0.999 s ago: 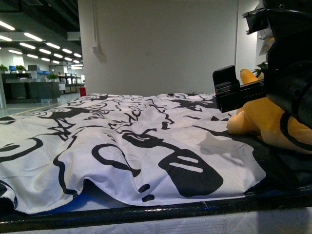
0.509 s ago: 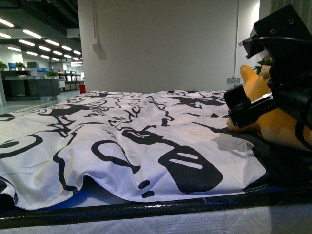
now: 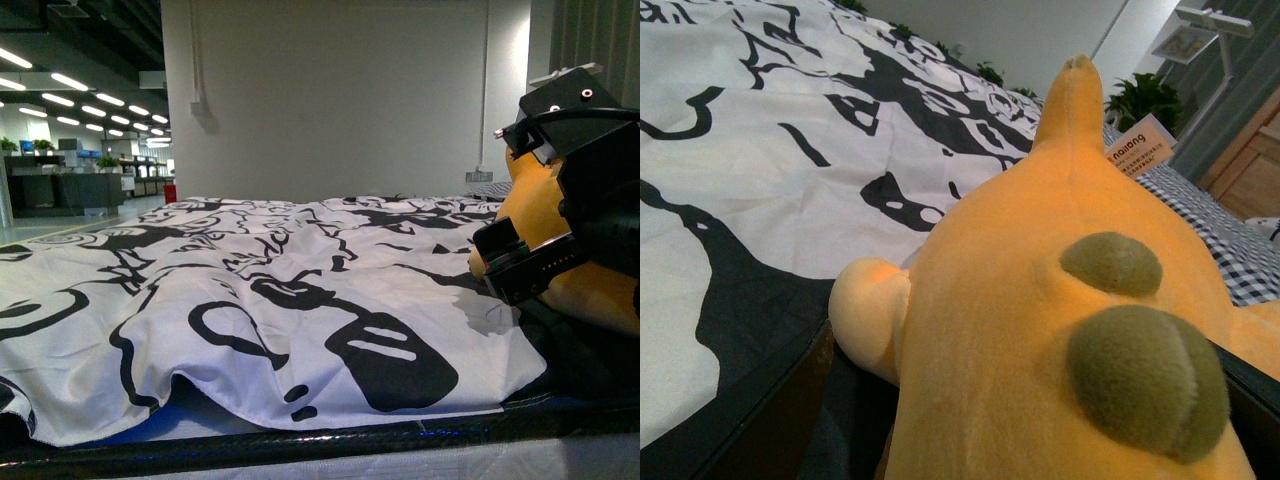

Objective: Put away toys

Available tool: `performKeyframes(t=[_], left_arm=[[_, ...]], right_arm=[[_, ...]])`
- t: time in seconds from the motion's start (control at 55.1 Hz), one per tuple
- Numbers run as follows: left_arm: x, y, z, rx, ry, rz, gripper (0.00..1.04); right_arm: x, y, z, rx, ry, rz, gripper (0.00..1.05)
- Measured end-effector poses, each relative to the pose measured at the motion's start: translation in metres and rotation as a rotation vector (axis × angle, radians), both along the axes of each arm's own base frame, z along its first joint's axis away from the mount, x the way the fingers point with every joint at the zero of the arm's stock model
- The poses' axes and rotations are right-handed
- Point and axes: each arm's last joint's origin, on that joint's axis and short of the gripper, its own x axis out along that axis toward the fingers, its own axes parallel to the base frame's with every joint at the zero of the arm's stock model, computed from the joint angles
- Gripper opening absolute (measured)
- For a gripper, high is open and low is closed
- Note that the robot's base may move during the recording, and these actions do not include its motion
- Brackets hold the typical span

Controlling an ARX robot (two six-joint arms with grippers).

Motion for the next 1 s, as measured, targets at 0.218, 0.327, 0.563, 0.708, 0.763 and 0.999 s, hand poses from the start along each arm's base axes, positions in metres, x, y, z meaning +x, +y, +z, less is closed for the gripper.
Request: performKeyframes(t=[0.218, 0.327, 0.563, 0.708, 0.763, 0.999], left_arm=[[0.0, 0.0, 0.0, 0.0, 0.0, 0.0, 0.98], [0.0, 0.0, 0.0, 0.0, 0.0, 0.0, 0.98], [0.0, 0.0, 0.0, 0.0, 0.0, 0.0, 0.98], [0.0, 0.0, 0.0, 0.0, 0.0, 0.0, 0.98], [0.0, 0.0, 0.0, 0.0, 0.0, 0.0, 0.98], [0.0, 0.0, 0.0, 0.0, 0.0, 0.0, 0.98]], right_arm=[[-0.002, -0.001, 0.004, 0.009, -0.014, -0.008, 0.93], [-0.002, -0.001, 0.005, 0.01, -0.025, -0.006, 0.75], [-0.007, -0.003, 0.003, 0.005, -0.033, -0.002, 0.28], [-0.011, -0.007, 0.008, 0.013, -0.042, 0.014, 0.1], [-0.014, -0.009, 0.013, 0.029, -0.048, 0.026, 0.08], [-0.038, -0.022, 0.049, 0.179, -0.112, 0.209, 0.07]])
